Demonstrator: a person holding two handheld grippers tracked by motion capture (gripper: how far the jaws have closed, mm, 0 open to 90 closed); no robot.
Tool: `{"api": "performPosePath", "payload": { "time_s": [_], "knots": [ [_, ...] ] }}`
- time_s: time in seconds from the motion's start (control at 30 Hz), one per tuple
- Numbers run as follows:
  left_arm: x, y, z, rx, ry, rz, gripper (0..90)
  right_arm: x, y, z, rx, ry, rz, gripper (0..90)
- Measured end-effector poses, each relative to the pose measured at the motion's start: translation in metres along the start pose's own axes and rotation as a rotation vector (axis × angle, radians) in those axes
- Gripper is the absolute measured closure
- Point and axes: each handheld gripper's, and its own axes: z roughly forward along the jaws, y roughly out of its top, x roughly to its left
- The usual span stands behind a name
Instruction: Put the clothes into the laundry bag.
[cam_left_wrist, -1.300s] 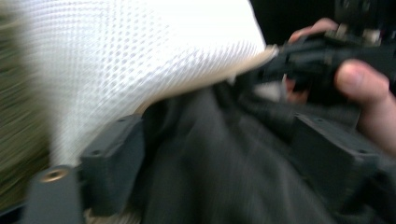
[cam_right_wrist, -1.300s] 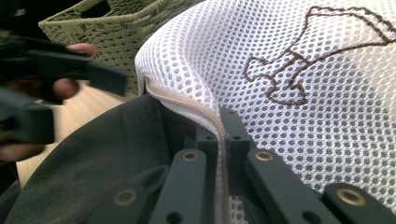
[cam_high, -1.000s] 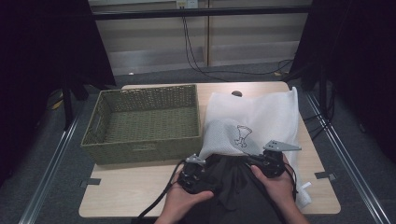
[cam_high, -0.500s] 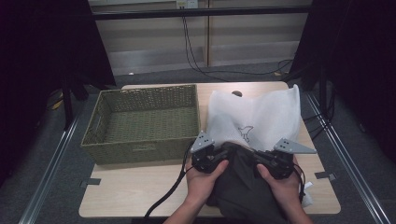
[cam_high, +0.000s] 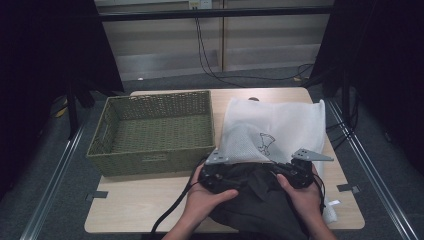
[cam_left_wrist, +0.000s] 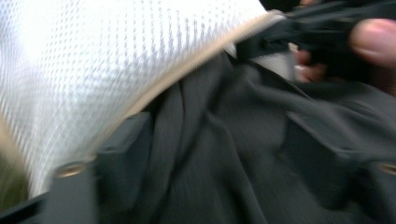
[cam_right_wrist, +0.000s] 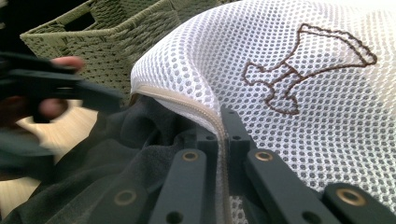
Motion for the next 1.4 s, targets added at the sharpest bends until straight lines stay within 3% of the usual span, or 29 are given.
{"api": "performPosePath", "payload": {
  "time_s": [0.07, 0.13, 0.17, 0.2, 0.23, 0.27, 0.3, 0.33, 0.4, 0.43, 0.5, 0.6, 0.67, 0.73, 0.77, 0.8, 0.83, 0.87, 0.9, 0.97, 1.07, 1.1, 1.17, 1.27, 1.33, 1.4],
  "knots": [
    [0.006, -0.01, -0.005, 0.02, 0.042, -0.028, 9.7, 0.0, 0.0, 0.0, -0.004, -0.001, 0.002, 88.7],
    [0.013, -0.021, 0.005, 0.104, 0.036, -0.059, 8.3, 0.0, 0.001, 0.0, -0.006, -0.003, 0.003, 88.7],
    [0.014, -0.027, 0.014, 0.17, 0.019, -0.079, 7.5, 0.0, 0.001, 0.001, -0.007, 0.0, 0.0, 88.8],
    [0.013, -0.029, 0.019, 0.183, 0.021, -0.074, 7.8, 0.001, 0.001, 0.001, -0.004, 0.004, 0.004, 88.8],
    [0.006, -0.031, 0.024, 0.184, 0.05, -0.043, 9.0, 0.002, 0.001, 0.002, -0.002, 0.007, 0.0, 88.7],
    [0.001, -0.031, 0.028, 0.178, 0.075, -0.008, 13.7, 0.003, 0.0, 0.003, 0.002, 0.011, -0.009, 88.8],
    [-0.004, -0.03, 0.03, 0.174, 0.059, 0.007, 22.0, 0.005, 0.0, 0.004, 0.009, 0.016, -0.007, 88.7],
    [-0.009, -0.03, 0.033, 0.169, 0.032, 0.032, 36.1, 0.006, 0.0, 0.005, 0.011, 0.019, -0.014, 88.7],
    [-0.021, -0.026, 0.039, 0.186, 0.05, 0.126, 60.0, 0.008, 0.001, 0.007, 0.013, 0.031, -0.025, 88.7],
    [-0.024, -0.023, 0.043, 0.182, 0.031, 0.158, 73.8, 0.009, 0.001, 0.008, 0.014, 0.041, -0.034, 88.7],
    [-0.022, -0.013, 0.048, 0.155, -0.036, 0.137, 84.6, 0.012, 0.002, 0.009, 0.016, 0.055, -0.046, 88.7],
    [-0.02, 0.008, 0.044, 0.006, -0.102, 0.103, 86.6, 0.018, 0.008, 0.0, -0.014, 0.079, -0.063, 88.7],
    [-0.021, 0.024, 0.037, -0.126, -0.149, 0.092, 86.7, 0.026, 0.014, -0.01, -0.047, 0.086, -0.093, 88.8],
    [-0.021, 0.028, 0.039, -0.21, -0.101, 0.096, 86.4, 0.031, 0.021, -0.023, -0.114, 0.064, -0.091, 88.8],
    [-0.018, 0.026, 0.044, -0.212, -0.045, 0.087, 86.2, 0.03, 0.024, -0.026, -0.113, 0.069, -0.08, 88.7],
    [-0.016, 0.022, 0.054, -0.152, 0.049, 0.112, 85.9, 0.028, 0.025, -0.026, -0.099, 0.065, -0.083, 88.7],
    [-0.011, 0.015, 0.067, -0.062, 0.112, 0.129, 85.4, 0.025, 0.023, -0.024, -0.079, 0.065, -0.081, 88.7],
    [-0.006, 0.01, 0.076, -0.005, 0.126, 0.127, 84.4, 0.021, 0.018, -0.019, -0.053, 0.068, -0.077, 88.7],
    [0.0, 0.001, 0.083, 0.042, 0.1, 0.113, 82.6, 0.018, 0.013, -0.015, -0.033, 0.067, -0.071, 88.7],
    [-0.001, 0.001, 0.072, 0.013, 0.075, 0.114, 74.5, 0.01, 0.0, -0.002, 0.024, 0.049, -0.056, 88.7],
    [-0.004, 0.006, 0.045, -0.03, -0.001, 0.096, 44.6, 0.001, 0.0, -0.001, 0.012, 0.041, -0.019, 88.7],
    [-0.006, 0.006, 0.035, -0.055, -0.014, 0.095, 39.5, 0.0, 0.001, -0.002, 0.007, 0.037, -0.017, 88.7],
    [-0.005, 0.002, 0.021, -0.059, -0.006, 0.083, 33.8, -0.001, 0.001, -0.003, 0.001, 0.035, -0.006, 88.7],
    [0.004, -0.013, 0.025, 0.102, -0.002, 0.037, 23.2, 0.0, 0.001, -0.001, -0.002, 0.027, -0.004, 88.7],
    [0.006, -0.021, 0.03, 0.112, -0.034, -0.009, 21.2, 0.002, 0.001, 0.0, -0.003, 0.027, -0.007, 88.7],
    [-0.001, -0.022, 0.037, 0.129, -0.021, 0.015, 20.4, 0.004, 0.001, 0.002, 0.002, 0.03, -0.007, 88.7]
  ]
}}
